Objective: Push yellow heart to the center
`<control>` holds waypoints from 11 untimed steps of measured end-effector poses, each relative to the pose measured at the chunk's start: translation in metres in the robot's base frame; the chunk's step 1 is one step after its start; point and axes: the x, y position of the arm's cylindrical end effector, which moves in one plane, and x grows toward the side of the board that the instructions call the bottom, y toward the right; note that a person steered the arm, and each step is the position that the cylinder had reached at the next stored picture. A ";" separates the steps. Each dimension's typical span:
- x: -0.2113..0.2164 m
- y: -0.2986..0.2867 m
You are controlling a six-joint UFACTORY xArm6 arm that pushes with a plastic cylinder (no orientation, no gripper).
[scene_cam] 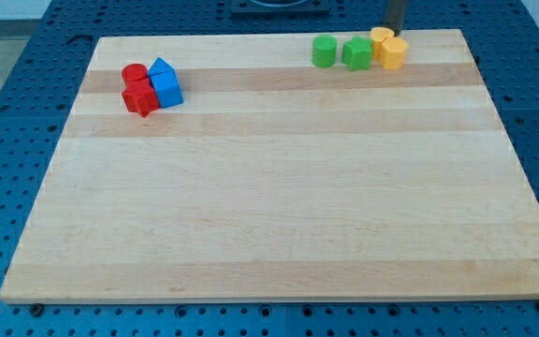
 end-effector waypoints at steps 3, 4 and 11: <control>0.046 -0.041; 0.082 -0.056; 0.220 -0.034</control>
